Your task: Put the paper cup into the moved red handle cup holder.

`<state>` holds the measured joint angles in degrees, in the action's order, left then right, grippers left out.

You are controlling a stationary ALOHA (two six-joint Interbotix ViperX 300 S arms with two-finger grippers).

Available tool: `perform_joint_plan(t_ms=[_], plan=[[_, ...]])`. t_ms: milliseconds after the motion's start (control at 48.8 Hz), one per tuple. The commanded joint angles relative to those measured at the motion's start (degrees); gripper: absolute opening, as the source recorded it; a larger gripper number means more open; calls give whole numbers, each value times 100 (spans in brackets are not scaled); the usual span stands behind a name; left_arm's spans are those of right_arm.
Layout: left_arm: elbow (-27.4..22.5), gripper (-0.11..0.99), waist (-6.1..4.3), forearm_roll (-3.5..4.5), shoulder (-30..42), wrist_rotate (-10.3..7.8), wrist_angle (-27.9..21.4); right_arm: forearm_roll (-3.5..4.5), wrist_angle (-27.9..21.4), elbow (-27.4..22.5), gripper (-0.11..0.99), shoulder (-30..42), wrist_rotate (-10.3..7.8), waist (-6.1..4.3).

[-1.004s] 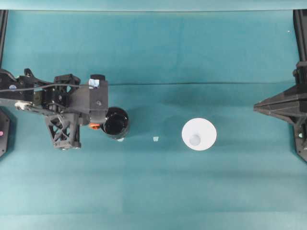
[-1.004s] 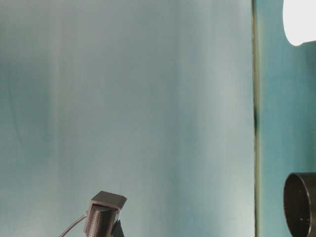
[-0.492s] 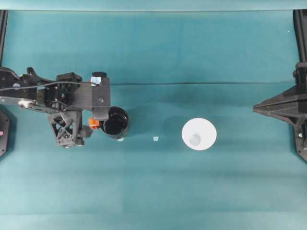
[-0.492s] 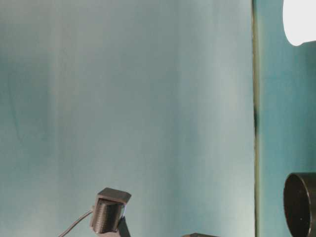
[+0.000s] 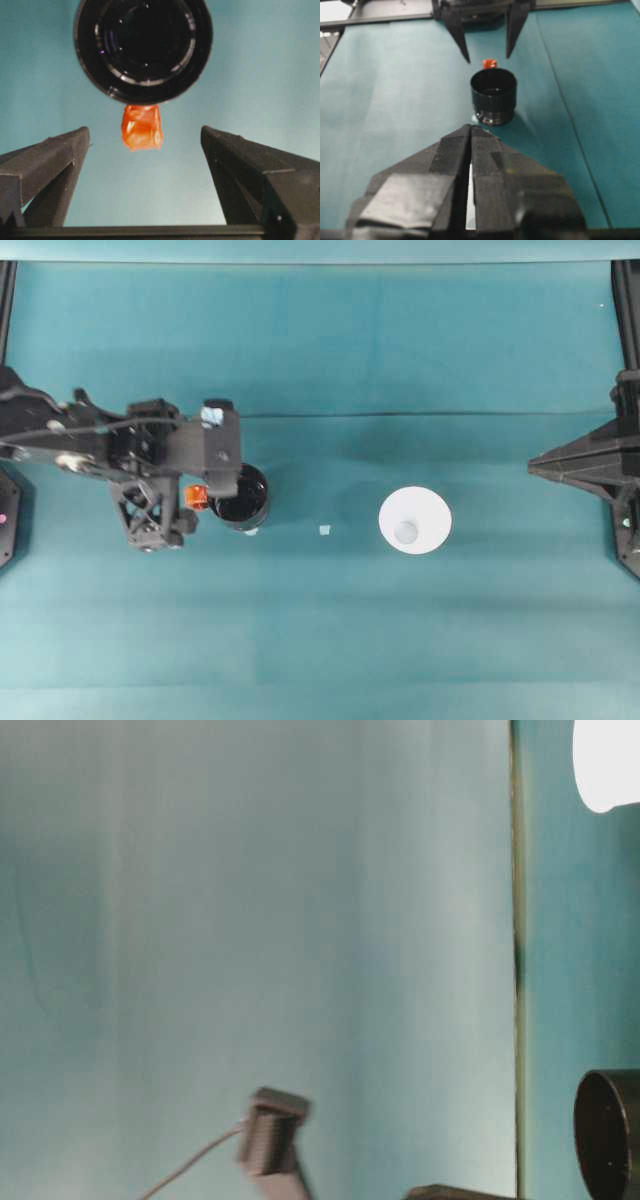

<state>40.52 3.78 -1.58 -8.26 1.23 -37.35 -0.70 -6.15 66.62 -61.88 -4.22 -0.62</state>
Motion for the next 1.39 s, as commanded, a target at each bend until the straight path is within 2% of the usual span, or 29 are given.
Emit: perform_joint_plan(t_ms=[0, 143, 655, 717, 778, 942, 983, 1372], plan=[[44, 99, 18, -18, 149, -9, 334, -18, 26, -105, -9, 35, -35, -18], [70, 99, 18, -18, 378, 0, 554, -18, 26, -97, -9, 44, -44, -9], [88, 96, 18, -18, 501, -9, 571, -18, 26, -88, -9, 44, -35, -18], [97, 90, 18, -18, 492, 9, 598, -18, 26, -88, -9, 53, -35, -18], [149, 80, 18, -18, 475, 9, 668, -18, 26, -88, -9, 44, -35, -18], [290, 34, 18, -18, 378, -9, 896, -18, 26, -79, -9, 44, -44, -18], [308, 26, 18, -18, 360, -9, 914, -18, 26, -79, -9, 44, -44, -18], [185, 26, 18, -18, 185, -44, 861, -18, 26, -70, -9, 35, -44, -18]])
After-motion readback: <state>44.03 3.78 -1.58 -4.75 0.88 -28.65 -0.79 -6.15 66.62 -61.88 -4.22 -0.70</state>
